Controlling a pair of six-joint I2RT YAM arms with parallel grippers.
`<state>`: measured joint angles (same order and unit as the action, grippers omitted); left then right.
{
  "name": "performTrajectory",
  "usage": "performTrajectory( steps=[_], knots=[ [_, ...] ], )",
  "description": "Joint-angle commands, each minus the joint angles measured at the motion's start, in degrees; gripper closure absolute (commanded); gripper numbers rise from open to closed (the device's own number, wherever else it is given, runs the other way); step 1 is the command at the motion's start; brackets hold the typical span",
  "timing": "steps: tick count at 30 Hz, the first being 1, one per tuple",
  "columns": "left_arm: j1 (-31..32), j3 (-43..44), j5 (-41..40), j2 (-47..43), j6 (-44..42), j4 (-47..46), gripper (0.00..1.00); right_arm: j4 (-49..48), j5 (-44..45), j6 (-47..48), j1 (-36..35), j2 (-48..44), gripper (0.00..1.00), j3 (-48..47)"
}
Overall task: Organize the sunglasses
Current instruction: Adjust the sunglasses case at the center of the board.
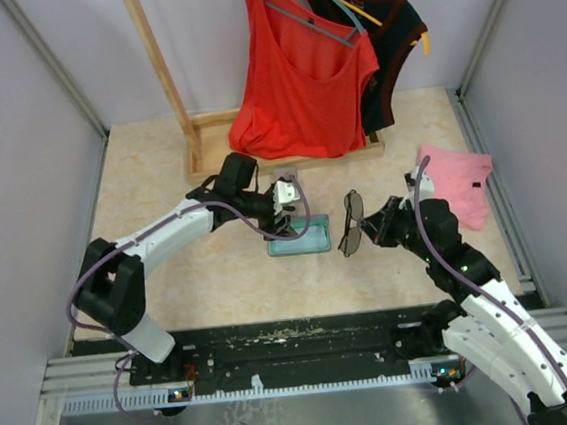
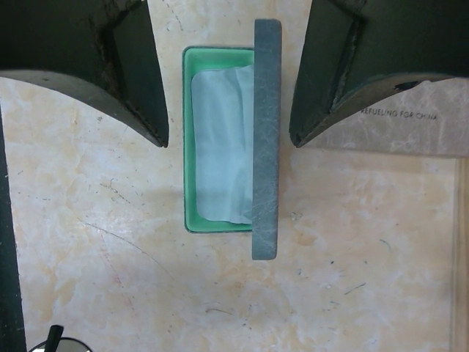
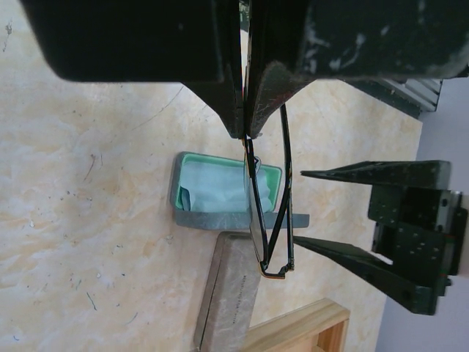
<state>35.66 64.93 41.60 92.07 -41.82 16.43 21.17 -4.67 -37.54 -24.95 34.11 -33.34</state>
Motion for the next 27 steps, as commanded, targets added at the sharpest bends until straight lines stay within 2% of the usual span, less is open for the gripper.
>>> performTrajectory(
  steps=[1,18,23,27],
  knots=[
    [1.53,3.84,1.52,4.38,-3.84,2.12,0.29,-1.38,-0.89,-0.66,0.23,-2.26,1.0,1.06],
    [1.78,7.57,-4.69,12.97,-3.49,0.17,0.34,1.2,-1.42,-0.96,0.25,-4.93,1.0,1.35],
    [1.79,8.46,-6.03,13.87,-1.32,0.26,0.45,1.48,-1.59,-0.99,0.25,-5.14,1.0,1.25],
    [1.78,7.8,-5.09,13.17,0.32,0.56,0.5,1.27,-1.75,-0.97,0.25,-5.15,1.0,1.25]
  ],
)
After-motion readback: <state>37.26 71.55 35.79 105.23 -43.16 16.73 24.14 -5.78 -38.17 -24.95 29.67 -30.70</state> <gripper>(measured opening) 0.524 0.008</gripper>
